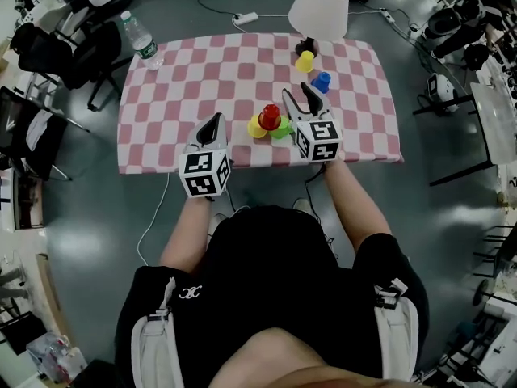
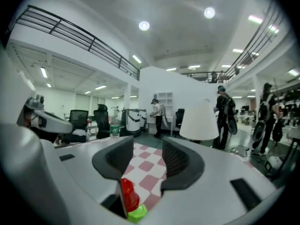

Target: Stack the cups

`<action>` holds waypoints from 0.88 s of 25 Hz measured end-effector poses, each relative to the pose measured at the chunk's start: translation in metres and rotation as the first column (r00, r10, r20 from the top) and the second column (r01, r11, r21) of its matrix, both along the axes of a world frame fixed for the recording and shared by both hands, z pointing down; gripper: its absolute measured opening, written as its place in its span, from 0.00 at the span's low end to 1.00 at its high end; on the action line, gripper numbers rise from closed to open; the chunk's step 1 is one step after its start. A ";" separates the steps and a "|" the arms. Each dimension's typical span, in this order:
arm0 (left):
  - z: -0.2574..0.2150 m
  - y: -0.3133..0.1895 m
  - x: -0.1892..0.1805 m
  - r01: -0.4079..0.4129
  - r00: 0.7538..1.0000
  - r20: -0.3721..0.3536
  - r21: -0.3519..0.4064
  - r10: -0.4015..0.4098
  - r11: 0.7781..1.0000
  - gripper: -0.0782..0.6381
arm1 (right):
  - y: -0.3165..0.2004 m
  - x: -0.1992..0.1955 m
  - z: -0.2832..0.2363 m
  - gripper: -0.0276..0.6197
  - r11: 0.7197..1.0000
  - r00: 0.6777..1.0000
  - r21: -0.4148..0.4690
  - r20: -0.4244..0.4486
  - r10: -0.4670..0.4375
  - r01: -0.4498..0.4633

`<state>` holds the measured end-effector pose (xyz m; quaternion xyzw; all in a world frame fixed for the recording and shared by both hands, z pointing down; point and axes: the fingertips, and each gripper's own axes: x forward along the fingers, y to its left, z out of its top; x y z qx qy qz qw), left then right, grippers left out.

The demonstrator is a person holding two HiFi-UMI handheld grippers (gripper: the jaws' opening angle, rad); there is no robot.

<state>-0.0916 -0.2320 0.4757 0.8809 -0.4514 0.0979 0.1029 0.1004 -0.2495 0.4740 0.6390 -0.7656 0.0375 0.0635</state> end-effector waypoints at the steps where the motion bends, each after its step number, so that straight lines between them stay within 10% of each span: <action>1: -0.002 -0.001 0.003 -0.004 1.000 -0.002 0.002 0.004 1.000 0.13 | 0.003 0.009 -0.010 0.32 0.999 0.999 0.032 0.010 0.041 -0.042; 6: -0.016 -0.005 0.021 -0.036 0.999 -0.026 0.029 0.037 0.999 0.13 | 0.022 0.042 -0.033 0.05 0.982 0.984 0.078 0.057 0.167 -0.172; 22: -0.039 0.005 0.107 -0.196 0.980 -0.023 0.079 0.198 0.977 0.13 | 0.076 0.098 -0.032 0.05 0.944 0.949 0.101 0.068 0.309 -0.314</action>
